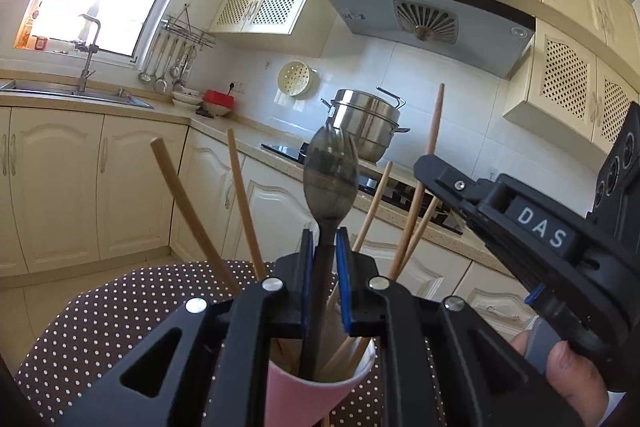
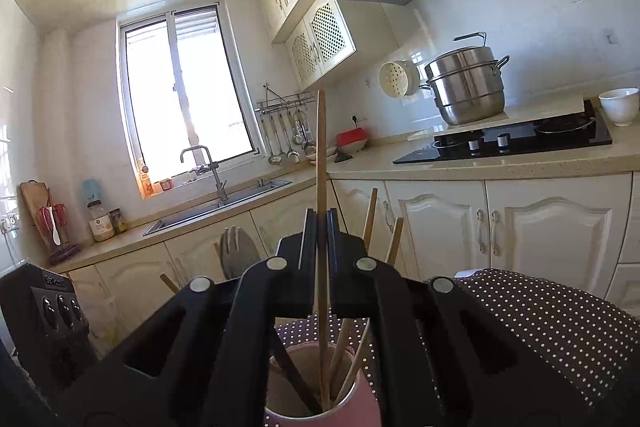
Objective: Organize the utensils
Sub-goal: 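Carry the spoon and chopstick over the pink cup and open both grippers, then move both open grippers back down to the utensil pile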
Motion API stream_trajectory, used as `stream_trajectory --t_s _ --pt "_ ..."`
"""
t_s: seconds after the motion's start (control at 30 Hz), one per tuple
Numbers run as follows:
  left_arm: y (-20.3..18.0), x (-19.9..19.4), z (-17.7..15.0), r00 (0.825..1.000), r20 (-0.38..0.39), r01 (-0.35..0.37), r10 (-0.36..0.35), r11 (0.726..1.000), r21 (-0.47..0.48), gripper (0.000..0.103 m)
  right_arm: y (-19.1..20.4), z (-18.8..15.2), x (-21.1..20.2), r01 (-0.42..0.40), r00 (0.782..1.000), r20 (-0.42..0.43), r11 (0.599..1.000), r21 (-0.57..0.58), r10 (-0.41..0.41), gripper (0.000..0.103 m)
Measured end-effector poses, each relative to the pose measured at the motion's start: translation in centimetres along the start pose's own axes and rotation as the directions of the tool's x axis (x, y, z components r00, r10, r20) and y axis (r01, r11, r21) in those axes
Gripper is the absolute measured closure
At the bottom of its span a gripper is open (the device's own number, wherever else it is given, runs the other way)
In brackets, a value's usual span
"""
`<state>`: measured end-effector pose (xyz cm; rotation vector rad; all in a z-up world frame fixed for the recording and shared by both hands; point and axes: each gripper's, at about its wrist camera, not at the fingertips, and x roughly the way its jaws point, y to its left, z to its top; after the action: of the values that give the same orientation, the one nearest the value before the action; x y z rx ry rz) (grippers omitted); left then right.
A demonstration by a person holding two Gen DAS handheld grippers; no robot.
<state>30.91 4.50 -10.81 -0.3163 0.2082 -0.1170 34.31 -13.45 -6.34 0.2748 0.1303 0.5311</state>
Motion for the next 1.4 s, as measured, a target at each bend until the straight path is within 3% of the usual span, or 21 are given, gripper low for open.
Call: stream_trajectory --t_s 0.37,0.63,1.1,1.2,1.27,1.4 --pt "0.3 -1.9 0.2 0.999 -0.043 -0.026 0.025 0.999 -0.028 0.091 0.8 -1.4 -1.9 0.034 0.998 -0.049 0.999 -0.014 -0.035 0.097" --pt "0.7 -3.3 0.1 0.997 -0.079 -0.020 0.015 0.998 -0.056 0.068 1.6 -2.1 -2.6 0.042 0.996 -0.080 0.999 -0.026 -0.044 0.097" --pt "1.1 -5.8 0.3 0.993 -0.115 -0.030 0.021 0.997 -0.078 0.059 1.8 -3.4 -3.5 0.078 0.984 -0.159 0.997 -0.001 -0.077 0.096" --pt "1.1 -6.3 0.3 0.992 -0.125 -0.033 0.023 0.997 -0.073 0.056 1.6 -3.5 -3.9 0.093 0.982 -0.166 0.996 0.009 -0.090 0.082" --pt "1.0 -6.6 0.4 0.991 -0.130 -0.033 0.023 0.997 -0.068 0.056 1.5 -3.3 -4.5 0.102 0.983 -0.158 0.995 0.016 -0.099 0.058" --pt "0.9 -7.4 0.4 0.988 -0.151 -0.033 0.024 0.998 -0.055 0.055 1.4 -3.0 -5.6 0.097 0.984 -0.151 0.995 0.016 -0.094 0.056"
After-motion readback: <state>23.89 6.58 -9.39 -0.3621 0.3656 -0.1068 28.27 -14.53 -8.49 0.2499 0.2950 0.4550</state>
